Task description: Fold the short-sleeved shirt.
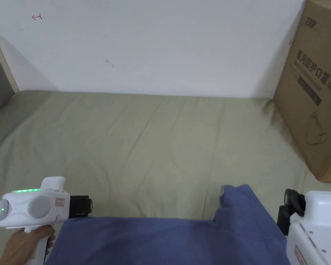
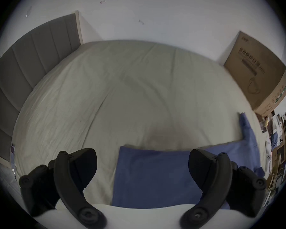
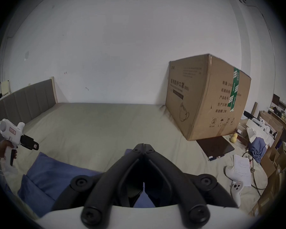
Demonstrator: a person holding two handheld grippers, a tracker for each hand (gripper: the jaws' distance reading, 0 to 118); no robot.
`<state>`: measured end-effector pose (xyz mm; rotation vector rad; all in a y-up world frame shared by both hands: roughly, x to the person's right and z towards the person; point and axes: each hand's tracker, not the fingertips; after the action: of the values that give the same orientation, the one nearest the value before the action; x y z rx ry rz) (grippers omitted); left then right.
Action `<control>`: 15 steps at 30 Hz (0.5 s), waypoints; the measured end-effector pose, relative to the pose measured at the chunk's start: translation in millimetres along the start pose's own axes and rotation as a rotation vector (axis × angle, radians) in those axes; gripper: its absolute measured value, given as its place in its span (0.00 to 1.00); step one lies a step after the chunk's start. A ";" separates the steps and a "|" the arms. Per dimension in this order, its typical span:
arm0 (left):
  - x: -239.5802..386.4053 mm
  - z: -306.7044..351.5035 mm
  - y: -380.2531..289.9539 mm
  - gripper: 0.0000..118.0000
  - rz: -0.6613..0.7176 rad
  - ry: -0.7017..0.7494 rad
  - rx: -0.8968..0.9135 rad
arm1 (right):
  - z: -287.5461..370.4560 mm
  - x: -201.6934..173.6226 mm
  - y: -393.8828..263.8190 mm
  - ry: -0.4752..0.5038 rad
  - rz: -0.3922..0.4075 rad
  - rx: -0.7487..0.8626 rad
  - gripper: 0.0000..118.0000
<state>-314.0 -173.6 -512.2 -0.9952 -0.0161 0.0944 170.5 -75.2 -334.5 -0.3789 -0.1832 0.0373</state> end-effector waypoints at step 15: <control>3.4 -46.4 -21.0 0.02 -0.006 -0.007 -0.026 | -81.8 41.1 -17.7 -0.013 -0.106 -0.200 0.09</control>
<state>-306.5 -223.6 -519.9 -1.0210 -0.0269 0.0929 226.1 -118.6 -395.6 -0.5682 -0.2203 -0.0840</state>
